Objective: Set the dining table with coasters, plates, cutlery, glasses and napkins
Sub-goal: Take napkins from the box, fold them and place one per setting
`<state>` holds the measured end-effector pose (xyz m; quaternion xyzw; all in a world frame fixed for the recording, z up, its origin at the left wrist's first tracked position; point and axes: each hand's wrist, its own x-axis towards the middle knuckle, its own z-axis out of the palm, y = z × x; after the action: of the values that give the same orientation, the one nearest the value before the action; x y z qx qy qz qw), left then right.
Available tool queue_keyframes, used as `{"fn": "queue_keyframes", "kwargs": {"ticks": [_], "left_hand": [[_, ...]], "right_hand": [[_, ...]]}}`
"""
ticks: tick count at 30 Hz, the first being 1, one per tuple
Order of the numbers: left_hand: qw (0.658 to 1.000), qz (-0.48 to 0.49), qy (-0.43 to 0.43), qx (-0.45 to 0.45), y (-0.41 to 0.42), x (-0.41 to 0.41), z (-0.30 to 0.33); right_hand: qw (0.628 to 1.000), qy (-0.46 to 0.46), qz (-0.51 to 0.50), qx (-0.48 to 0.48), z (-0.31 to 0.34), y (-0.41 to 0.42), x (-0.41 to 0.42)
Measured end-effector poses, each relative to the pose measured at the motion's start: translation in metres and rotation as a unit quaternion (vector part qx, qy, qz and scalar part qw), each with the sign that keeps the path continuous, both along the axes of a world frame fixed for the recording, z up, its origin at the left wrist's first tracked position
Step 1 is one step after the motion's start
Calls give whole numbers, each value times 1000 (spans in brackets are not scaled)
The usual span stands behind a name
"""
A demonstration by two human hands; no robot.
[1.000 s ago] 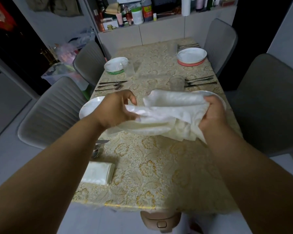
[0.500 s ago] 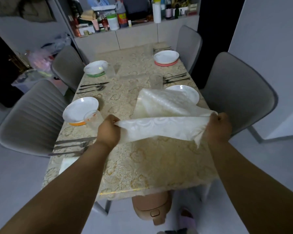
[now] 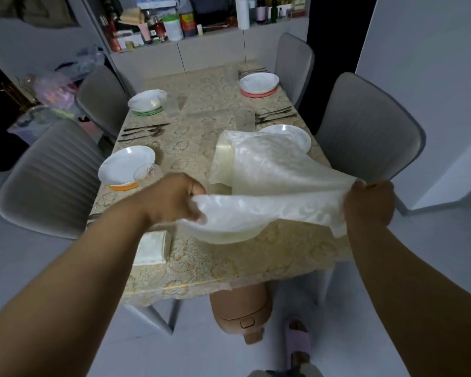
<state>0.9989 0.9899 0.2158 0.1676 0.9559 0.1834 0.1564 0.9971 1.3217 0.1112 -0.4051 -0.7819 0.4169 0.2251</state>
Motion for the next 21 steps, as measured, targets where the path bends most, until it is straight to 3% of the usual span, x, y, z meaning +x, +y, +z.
{"fn": "queue_keyframes", "kwargs": {"ticks": [3,6,8,11,13,15,18,19,21], "left_hand": [[997,38,-61,2,-4,9,-37],[960,198,-93,175,-3,15,-75],[865,367,-102,327,-5,16,-102],[689,484,-135,522,-1,21,-131],[624,533,-170,545,7,29,-143],[620,547,-210,523,13,38,-158],[652,570,-224,446,16,40,-176],[665,581,-214,418,16,38,-180],[687,586,-192,384,16,30,-185]], "right_hand": [[996,-45,46,-66,-14,-4,0],[963,10,117,-242,-26,-16,-4],[939,25,187,-286,-37,-28,-1],[923,-94,352,-124,-60,-41,9],[895,-146,418,-55,-78,-43,14],[897,-140,418,42,-88,-42,16],[909,-179,315,204,-89,-31,11],[902,-221,296,223,-92,-24,7],[898,-303,277,156,-96,-13,-3]]}}
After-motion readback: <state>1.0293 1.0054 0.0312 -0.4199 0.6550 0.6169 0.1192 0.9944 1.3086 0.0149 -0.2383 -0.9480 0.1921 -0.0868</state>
